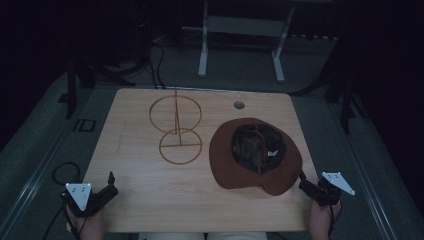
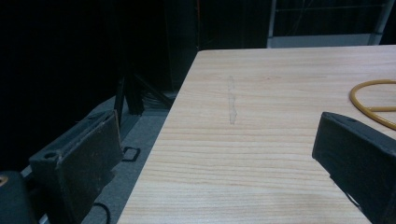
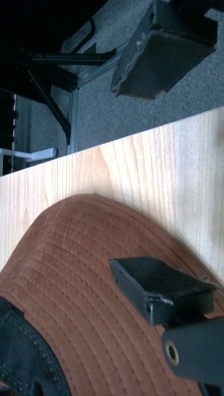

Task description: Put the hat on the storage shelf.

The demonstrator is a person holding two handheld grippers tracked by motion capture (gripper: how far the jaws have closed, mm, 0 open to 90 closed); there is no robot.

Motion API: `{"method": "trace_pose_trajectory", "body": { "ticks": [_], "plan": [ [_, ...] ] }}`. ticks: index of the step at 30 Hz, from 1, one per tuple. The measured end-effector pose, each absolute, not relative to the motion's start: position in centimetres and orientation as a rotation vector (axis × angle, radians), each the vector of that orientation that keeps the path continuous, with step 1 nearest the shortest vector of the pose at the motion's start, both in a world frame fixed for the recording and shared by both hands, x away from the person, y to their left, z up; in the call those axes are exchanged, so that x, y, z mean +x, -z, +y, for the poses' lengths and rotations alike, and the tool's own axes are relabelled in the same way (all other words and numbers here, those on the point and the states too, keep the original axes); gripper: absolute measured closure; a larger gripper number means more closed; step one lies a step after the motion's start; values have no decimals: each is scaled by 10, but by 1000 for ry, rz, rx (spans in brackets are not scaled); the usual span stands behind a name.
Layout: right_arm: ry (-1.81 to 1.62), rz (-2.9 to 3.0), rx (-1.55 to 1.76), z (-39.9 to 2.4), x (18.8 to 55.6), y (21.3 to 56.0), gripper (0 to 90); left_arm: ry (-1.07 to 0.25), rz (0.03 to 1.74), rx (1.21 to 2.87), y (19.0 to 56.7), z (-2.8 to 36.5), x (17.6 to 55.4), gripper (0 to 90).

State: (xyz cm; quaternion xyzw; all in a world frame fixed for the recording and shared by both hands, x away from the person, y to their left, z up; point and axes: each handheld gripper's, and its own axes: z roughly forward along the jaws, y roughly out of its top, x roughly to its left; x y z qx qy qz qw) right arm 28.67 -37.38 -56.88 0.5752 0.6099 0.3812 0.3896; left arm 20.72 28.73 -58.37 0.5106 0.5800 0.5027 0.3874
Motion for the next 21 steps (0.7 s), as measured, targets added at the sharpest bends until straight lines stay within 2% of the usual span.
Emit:
{"method": "trace_pose_trajectory", "body": {
  "ticks": [7, 16, 21],
  "plan": [
    [-967, 1596, 1461, -373, 289, 569, 136, -1290, 1452, 1387, 583, 281, 211, 21],
    [-985, 1602, 1493, -375, 293, 565, 134, -1321, 1497, 1376, 583, 279, 211, 21],
    [-1019, 1610, 1488, -371, 297, 547, 133, -1314, 1505, 1338, 583, 281, 209, 21]
  ]
}}
